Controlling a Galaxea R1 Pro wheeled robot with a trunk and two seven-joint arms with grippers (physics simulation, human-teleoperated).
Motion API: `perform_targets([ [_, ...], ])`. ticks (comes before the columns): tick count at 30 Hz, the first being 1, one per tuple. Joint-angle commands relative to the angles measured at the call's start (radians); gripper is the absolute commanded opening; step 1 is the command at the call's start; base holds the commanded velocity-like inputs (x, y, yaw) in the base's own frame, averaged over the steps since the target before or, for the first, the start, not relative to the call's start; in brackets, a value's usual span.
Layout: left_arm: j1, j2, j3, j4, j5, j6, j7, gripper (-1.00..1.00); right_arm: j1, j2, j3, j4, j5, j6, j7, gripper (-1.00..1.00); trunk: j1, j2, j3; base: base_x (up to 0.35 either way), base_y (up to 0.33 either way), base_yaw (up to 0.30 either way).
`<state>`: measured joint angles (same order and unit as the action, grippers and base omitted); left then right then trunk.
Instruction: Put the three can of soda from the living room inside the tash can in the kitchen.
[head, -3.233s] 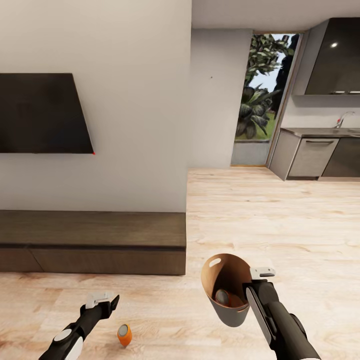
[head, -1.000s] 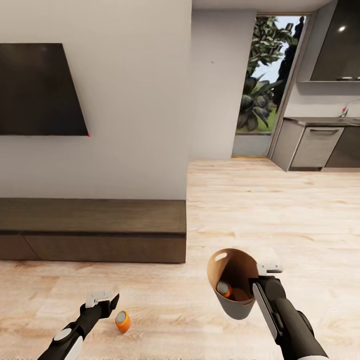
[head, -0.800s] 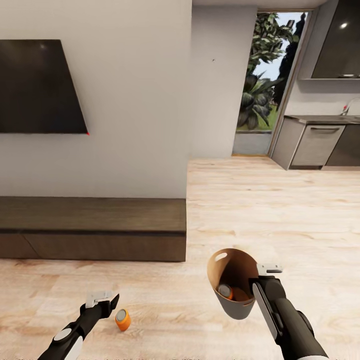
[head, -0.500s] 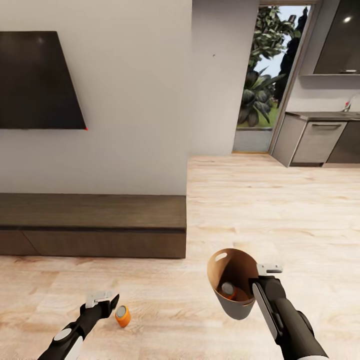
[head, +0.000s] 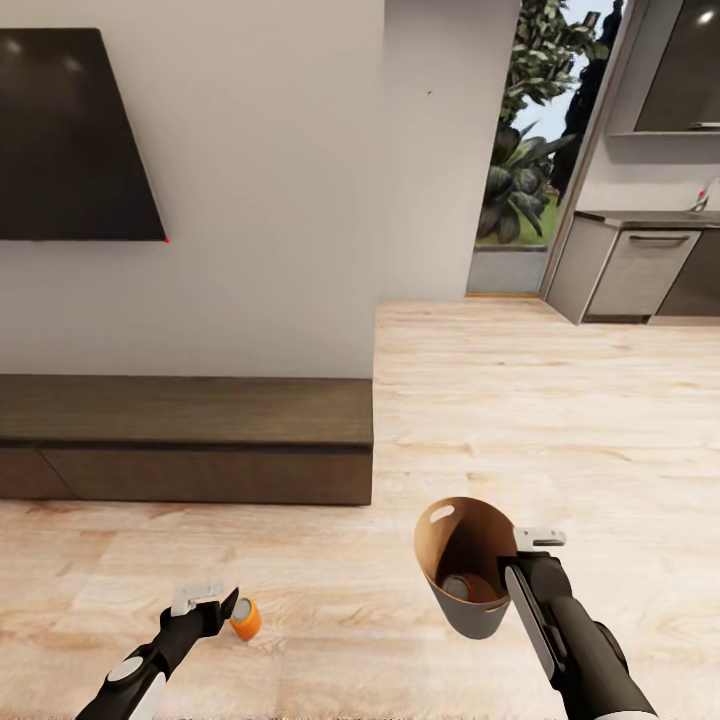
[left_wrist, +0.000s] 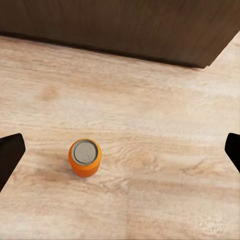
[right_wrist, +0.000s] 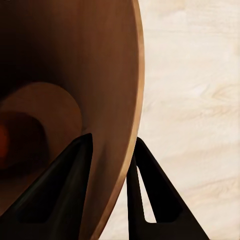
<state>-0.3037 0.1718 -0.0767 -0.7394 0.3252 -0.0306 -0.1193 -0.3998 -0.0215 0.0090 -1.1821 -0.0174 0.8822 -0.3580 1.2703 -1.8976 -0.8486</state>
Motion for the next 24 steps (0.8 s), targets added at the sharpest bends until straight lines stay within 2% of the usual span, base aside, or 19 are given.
perform_targets([
  [1,0.000,0.000,0.000,0.000,0.000,0.000,0.000,1.00,-0.001,0.000,0.000,-0.001,0.007,0.000,0.002,-1.00,0.004,-0.007,-0.005,0.000,0.000,0.000],
  [11,0.000,0.000,0.000,0.000,0.000,0.000,0.000,1.00,-0.001,0.000,0.000,-0.001,0.007,0.000,0.002,-1.00,0.042,-0.077,-0.052,0.000,0.000,0.000],
  [20,0.000,0.000,0.000,0.000,0.000,0.000,0.000,1.00,-0.001,0.000,0.000,-0.001,0.007,0.000,0.001,-1.00,0.042,-0.077,-0.060,0.006,0.000,0.000],
  [24,0.000,0.000,0.000,0.000,0.000,0.000,0.000,1.00,-0.001,0.000,0.000,-0.001,0.006,0.000,0.002,-1.00,0.042,-0.077,-0.060,0.172,0.000,0.000],
])
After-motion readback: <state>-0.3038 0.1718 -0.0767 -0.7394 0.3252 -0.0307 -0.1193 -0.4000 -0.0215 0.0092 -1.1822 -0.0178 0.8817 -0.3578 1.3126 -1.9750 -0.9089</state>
